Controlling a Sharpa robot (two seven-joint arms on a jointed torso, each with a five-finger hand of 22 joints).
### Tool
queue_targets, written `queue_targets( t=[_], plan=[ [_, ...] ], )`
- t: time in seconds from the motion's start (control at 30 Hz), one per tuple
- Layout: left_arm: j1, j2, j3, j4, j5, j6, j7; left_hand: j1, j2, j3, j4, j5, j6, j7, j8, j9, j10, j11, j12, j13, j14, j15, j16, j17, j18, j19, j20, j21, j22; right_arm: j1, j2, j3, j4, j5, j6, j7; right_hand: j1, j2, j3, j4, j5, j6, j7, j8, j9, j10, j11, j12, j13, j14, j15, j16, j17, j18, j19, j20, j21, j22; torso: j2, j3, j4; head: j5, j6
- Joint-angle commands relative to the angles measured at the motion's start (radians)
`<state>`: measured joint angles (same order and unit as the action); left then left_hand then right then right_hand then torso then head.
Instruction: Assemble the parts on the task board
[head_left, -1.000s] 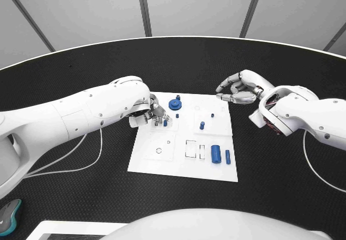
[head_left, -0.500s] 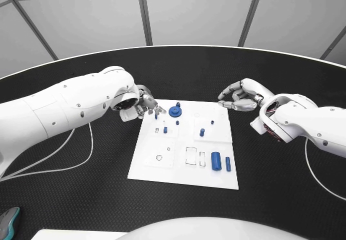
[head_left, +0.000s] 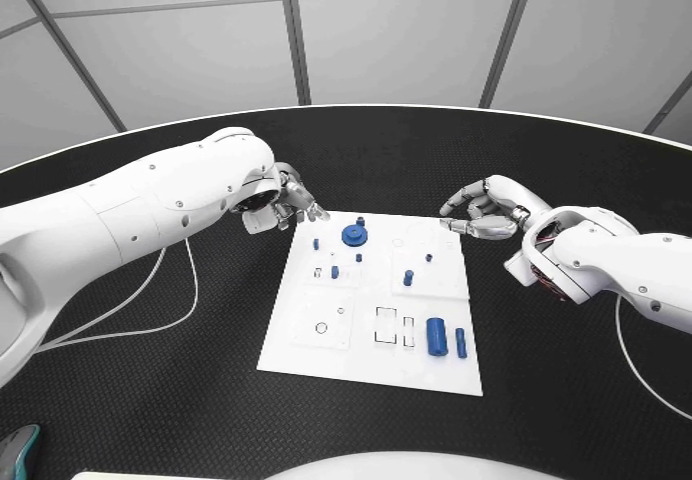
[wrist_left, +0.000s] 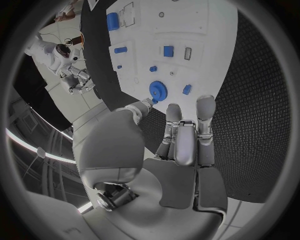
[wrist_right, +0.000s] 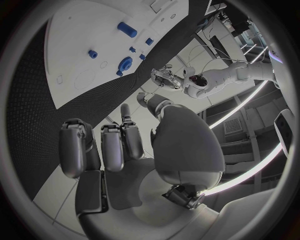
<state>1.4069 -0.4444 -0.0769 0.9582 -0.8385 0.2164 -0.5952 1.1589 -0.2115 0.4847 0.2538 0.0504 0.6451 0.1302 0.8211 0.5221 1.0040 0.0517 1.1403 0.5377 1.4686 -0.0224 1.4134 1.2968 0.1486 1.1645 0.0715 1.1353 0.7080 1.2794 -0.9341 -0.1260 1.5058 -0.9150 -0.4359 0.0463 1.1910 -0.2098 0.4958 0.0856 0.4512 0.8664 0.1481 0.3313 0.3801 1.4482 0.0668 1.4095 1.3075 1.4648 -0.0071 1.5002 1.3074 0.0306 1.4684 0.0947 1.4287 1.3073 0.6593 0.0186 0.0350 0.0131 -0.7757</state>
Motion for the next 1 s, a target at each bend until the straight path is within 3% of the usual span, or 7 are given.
queue_targets(
  t=[0.03,0.23,0.6,1.0],
  plan=[
    [0.0,0.019,0.0,-0.036,-0.026,0.004,0.007,-0.004,-0.006,-0.003,0.008,0.0,-0.008,0.002,-0.007,-0.003,-0.005,0.002,0.005,0.001,0.006,0.007,0.0,-0.001,0.012,-0.001,0.004,-0.006,0.0,0.0,0.001,0.0,0.0,0.0,0.0,0.0,-0.006,-0.005,0.006,0.0,0.004,-0.008,0.001,0.006,-0.001,-0.001,-0.005,-0.002,0.118,0.073,-0.008,-0.006,0.132,0.011,0.028,-0.007,-0.006,0.123,0.001,0.0003,-0.0012,0.008,0.005],
    [-0.006,0.051,0.0,-0.093,-0.054,0.016,0.014,-0.009,-0.007,-0.013,0.015,0.0,-0.008,0.003,-0.007,-0.007,-0.002,0.002,0.011,0.006,0.008,0.007,0.004,0.004,0.011,0.004,0.005,-0.003,0.007,0.0,0.003,0.0,0.002,0.0,0.0,0.0,-0.006,-0.005,0.006,0.0,0.004,-0.008,0.001,0.006,-0.001,-0.001,-0.005,-0.002,0.118,0.073,-0.008,-0.006,0.132,0.011,0.028,-0.007,-0.006,0.123,0.002,-0.0006,-0.0008,0.014,0.009],
    [-0.037,0.101,-0.001,-0.182,-0.063,0.061,0.015,-0.021,-0.006,-0.043,0.032,0.0,-0.001,0.0,-0.005,-0.018,0.01,0.001,0.026,0.024,0.019,0.007,0.022,0.027,0.006,0.024,0.005,0.013,0.037,0.0,0.007,0.0,0.003,0.0,-0.006,0.004,-0.006,-0.005,0.006,0.0,0.004,-0.008,0.001,0.006,-0.001,-0.001,-0.005,-0.002,0.118,0.073,-0.008,-0.006,0.132,0.011,0.028,-0.007,-0.006,0.123,-0.001,0.0013,-0.0009,0.019,0.007],
    [-0.066,0.122,-0.001,-0.224,-0.064,0.068,0.026,-0.021,0.0,-0.05,0.033,0.0,0.005,-0.001,-0.004,-0.022,0.016,-0.001,0.032,0.032,0.023,0.006,0.029,0.036,0.004,0.031,0.005,0.021,0.049,0.0,0.008,0.0,0.006,0.0,-0.015,0.01,-0.005,-0.004,0.008,0.0,0.004,-0.008,0.001,0.008,-0.001,-0.001,-0.006,-0.002,0.118,0.073,-0.008,-0.006,0.133,0.011,0.028,-0.008,-0.006,0.122,-0.001,0.0011,-0.0004,0.019,0.009]
  ],
)
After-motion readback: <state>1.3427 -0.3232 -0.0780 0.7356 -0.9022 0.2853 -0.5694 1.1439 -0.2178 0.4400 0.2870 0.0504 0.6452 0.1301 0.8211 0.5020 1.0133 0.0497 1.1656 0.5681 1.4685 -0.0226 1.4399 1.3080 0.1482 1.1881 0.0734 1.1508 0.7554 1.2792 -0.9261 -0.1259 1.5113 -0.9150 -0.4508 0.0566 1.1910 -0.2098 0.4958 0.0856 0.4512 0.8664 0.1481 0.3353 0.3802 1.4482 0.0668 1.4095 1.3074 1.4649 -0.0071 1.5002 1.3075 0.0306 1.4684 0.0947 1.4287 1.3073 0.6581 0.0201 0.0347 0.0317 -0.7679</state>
